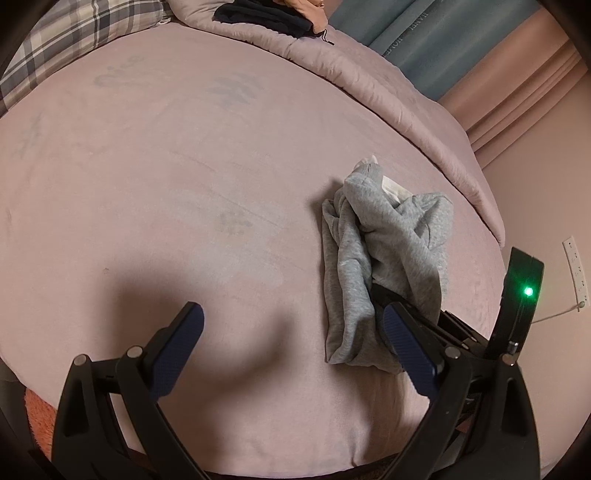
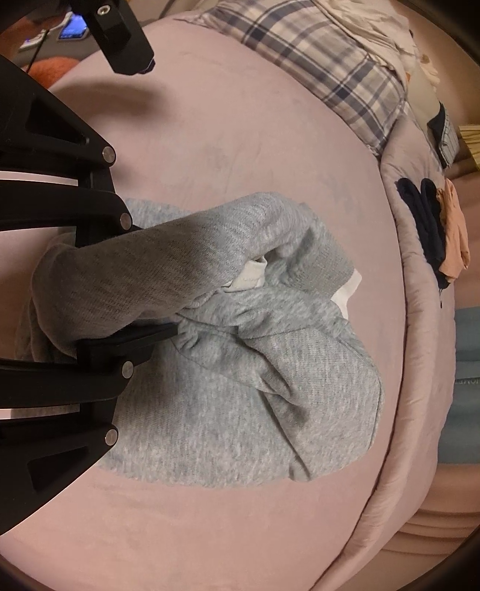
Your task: Fold small clothes
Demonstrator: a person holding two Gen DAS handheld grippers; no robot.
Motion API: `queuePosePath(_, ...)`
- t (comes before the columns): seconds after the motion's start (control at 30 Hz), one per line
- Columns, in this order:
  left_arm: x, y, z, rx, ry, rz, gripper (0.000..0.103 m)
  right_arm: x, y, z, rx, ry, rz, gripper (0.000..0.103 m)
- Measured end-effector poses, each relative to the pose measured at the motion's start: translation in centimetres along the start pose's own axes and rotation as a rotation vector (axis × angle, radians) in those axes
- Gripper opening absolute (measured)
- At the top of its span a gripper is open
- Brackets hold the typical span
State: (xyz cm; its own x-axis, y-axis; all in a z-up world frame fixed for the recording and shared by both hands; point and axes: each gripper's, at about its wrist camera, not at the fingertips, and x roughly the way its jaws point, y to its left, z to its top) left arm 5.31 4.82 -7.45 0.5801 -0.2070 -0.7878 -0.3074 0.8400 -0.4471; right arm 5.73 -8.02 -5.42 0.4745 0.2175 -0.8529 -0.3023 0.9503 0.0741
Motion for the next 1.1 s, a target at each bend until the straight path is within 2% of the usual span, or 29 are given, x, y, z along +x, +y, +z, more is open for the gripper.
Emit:
queuePosePath(0.17, -0.5, 0.2, 0.0, -0.002, -0.011, 0.003, 0.100, -0.4, 0.0, 0.0, 0.002, -0.014, 0.007, 0.037)
queuePosePath(0.37, -1.1, 0.1, 0.2, -0.009, -0.023, -0.026, 0.102, -2.1, -1.2, -0.2, 0.018, -0.030, 0.070, 0.041)
queuePosePath(0.47, -1.2, -0.6, 0.6, 0.002, -0.027, -0.039, 0.102, -3.4, -1.6, -0.3, 0.018, -0.049, 0.106, 0.048)
queuePosePath(0.57, -1.4, -1.6, 0.9, 0.021, -0.033, -0.054, 0.102, -5.0, -2.1, -0.5, 0.046, -0.070, 0.224, 0.055)
queuePosePath(0.63, -1.3, -2.2, 1.1, 0.029, -0.030, -0.064, 0.103, -5.8, -2.4, -0.6, 0.050, -0.084, 0.250, 0.056)
queuePosePath(0.7, -0.9, -3.2, 1.2, 0.051, -0.020, -0.079, 0.103, -6.7, -2.9, -0.7, 0.057, -0.108, 0.225, 0.058)
queuePosePath(0.83, 0.7, -4.6, 1.2, 0.089, 0.013, -0.084, 0.103, -8.0, -5.8, -1.5, 0.142, -0.143, 0.204, 0.075)
queuePosePath(0.97, 3.3, -6.4, 1.2, 0.111, 0.079, -0.130, 0.103, -8.0, -8.9, -2.1, 0.226, -0.142, 0.146, 0.079)
queuePosePath(1.03, 4.5, -7.4, 1.2, 0.128, 0.102, -0.141, 0.103, -7.7, -10.5, -2.5, 0.282, -0.139, 0.150, 0.080)
queuePosePath(1.1, 5.8, -8.2, 1.2, 0.155, 0.121, -0.115, 0.103, -7.5, -11.5, -2.8, 0.322, -0.132, 0.171, 0.083)
